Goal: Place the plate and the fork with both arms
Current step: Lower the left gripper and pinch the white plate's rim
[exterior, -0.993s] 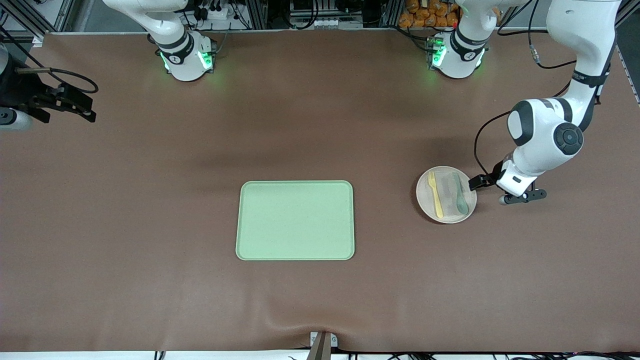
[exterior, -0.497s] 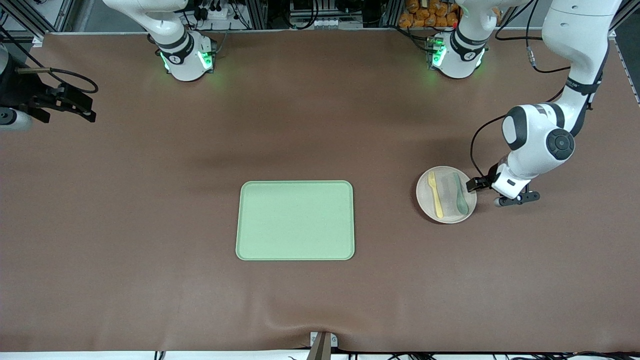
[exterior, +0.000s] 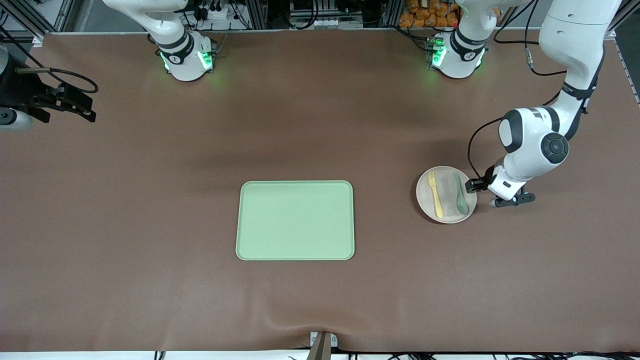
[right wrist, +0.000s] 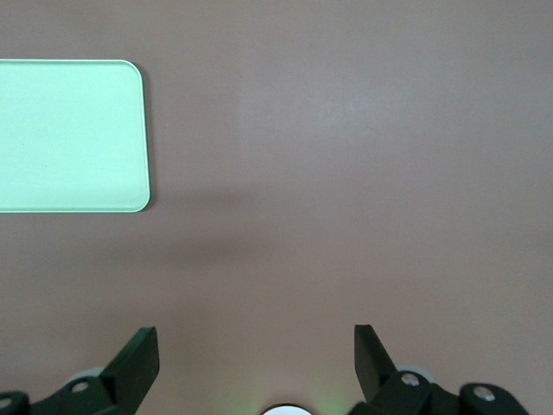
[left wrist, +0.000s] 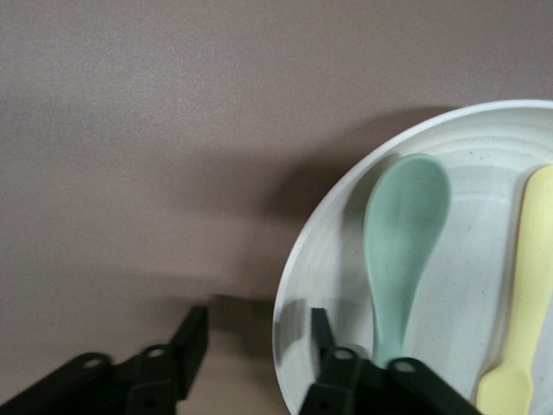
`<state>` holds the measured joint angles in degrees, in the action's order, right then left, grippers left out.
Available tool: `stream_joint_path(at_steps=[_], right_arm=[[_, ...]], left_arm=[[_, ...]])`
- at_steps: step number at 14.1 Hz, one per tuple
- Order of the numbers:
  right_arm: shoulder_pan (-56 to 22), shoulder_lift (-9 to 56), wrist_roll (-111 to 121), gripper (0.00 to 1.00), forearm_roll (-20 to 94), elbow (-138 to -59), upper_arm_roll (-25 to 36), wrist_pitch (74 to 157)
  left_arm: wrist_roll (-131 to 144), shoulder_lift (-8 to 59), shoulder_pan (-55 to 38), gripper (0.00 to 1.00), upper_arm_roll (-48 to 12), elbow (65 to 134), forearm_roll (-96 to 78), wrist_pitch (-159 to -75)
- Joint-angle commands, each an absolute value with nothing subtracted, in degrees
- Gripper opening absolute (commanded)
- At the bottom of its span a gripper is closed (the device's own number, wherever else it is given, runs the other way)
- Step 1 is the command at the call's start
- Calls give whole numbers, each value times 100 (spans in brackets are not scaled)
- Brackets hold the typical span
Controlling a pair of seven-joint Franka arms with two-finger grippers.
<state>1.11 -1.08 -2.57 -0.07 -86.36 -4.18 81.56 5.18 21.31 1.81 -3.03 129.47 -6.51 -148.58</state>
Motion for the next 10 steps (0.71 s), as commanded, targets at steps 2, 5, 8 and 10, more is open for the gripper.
stream_joint_path(at_steps=[2,5,8,10], right_arm=[[105,-70,-202,100,-9,-8543,-396,8077],[105,-70,-202,100,-9,-8552,-396,8077],[105,-70,-202,100,-9,-8552,-396,8077],[105,-70,-202,100,-9,-8552,-396,8077]], left_arm=[[501,2223,141,35,-334,12850,-782,-14924],[501,2338,141,11,-343,12771,-782,-14924],[501,2426,211,0,-474,12718,-791,-14924],[501,2443,211,0,-492,12683,-800,-14924]])
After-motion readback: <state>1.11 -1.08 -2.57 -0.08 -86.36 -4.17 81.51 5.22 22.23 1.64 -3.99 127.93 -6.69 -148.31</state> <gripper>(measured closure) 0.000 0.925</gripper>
